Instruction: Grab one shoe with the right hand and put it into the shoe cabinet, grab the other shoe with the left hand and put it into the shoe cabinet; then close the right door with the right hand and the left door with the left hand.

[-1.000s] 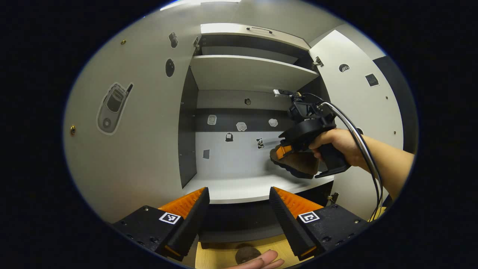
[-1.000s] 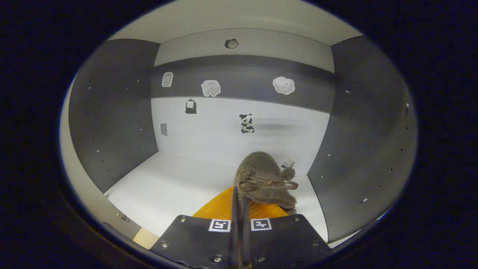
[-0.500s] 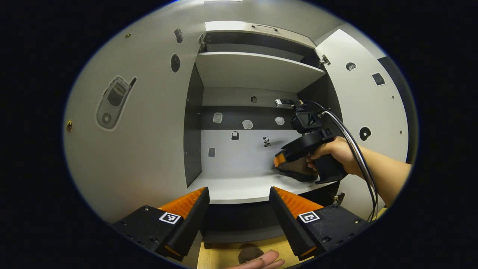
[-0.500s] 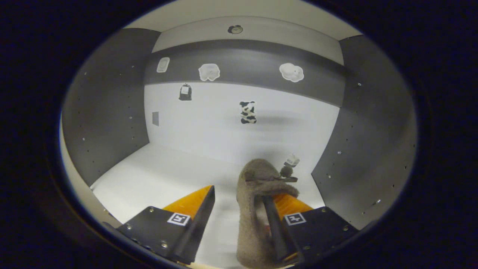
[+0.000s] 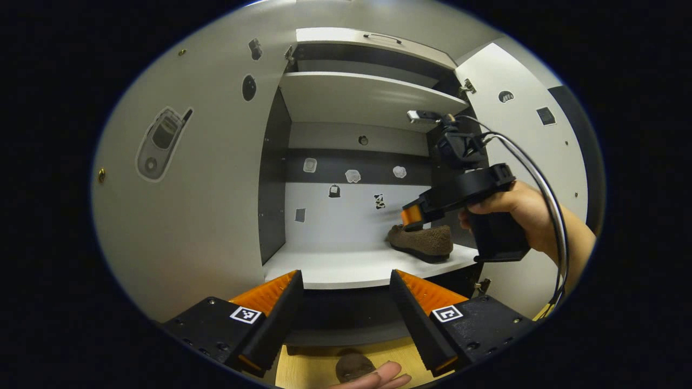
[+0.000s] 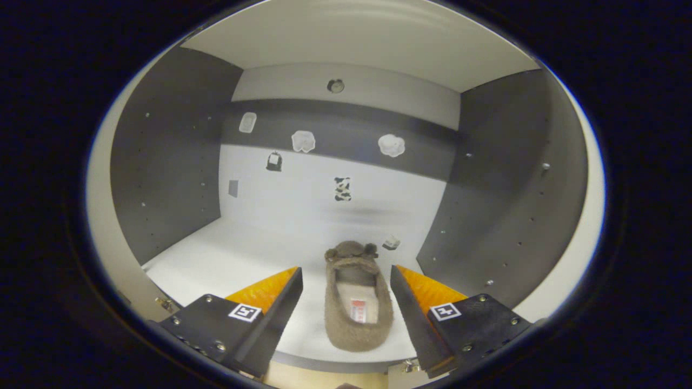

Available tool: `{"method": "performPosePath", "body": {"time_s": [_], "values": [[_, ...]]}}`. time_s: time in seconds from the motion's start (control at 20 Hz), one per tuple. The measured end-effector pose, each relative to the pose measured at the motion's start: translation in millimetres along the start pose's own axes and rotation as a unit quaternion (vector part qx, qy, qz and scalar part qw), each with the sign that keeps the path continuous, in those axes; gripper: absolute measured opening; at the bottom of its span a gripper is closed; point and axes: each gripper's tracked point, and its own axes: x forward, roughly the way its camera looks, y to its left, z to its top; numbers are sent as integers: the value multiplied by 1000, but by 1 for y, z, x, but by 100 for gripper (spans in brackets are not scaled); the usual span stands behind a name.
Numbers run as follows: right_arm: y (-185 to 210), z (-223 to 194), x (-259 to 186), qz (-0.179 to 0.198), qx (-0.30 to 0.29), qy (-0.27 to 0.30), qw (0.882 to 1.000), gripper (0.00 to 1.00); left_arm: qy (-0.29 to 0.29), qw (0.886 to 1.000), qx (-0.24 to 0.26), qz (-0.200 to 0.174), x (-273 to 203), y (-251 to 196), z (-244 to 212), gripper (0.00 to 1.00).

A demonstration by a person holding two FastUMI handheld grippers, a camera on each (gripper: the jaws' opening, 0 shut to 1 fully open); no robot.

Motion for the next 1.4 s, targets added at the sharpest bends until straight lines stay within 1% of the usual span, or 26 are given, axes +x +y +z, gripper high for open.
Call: {"method": "performPosePath", "body": {"time_s": [0.15,0.3,0.35,0.4,0.5,0.55,0.65,0.75,0.85,1.0,1.1,1.15,1.3,1.4], "values": [[-17,3,-44,-9,23,-38,999,98,-4,1000,8,4,-3,-3,2,98],[-26,2,-87,-13,32,-97,995,98,-5,1000,10,15,-10,-3,3,98],[-28,-4,-102,-14,38,-111,993,99,-2,1000,7,17,-13,-4,2,99],[-29,-8,-119,-10,47,-123,991,98,0,1000,4,13,-17,-7,1,99],[-32,-16,-150,-3,78,-149,986,98,2,1000,5,14,-23,-9,-2,99],[-34,-24,-162,-2,88,-155,984,98,2,1000,8,21,-24,-7,-5,99],[-30,-42,-182,6,90,-158,983,98,14,999,18,36,-25,-3,-22,99],[-23,-52,-197,16,88,-167,982,100,45,998,23,44,-26,-2,-55,99],[-21,-62,-209,17,98,-178,979,99,70,997,24,28,-28,-6,-89,99],[-12,-79,-220,33,111,-176,978,99,134,991,7,23,-30,4,-150,99],[-6,-88,-224,44,113,-174,977,99,171,985,-8,21,-31,8,-190,100],[-2,-93,-225,47,112,-173,978,99,197,980,-12,20,-33,9,-211,100],[5,-104,-224,55,112,-168,978,99,252,967,-24,15,-43,9,-258,100],[5,-116,-220,52,118,-157,979,99,277,961,-28,5,-49,3,-278,100]]}}
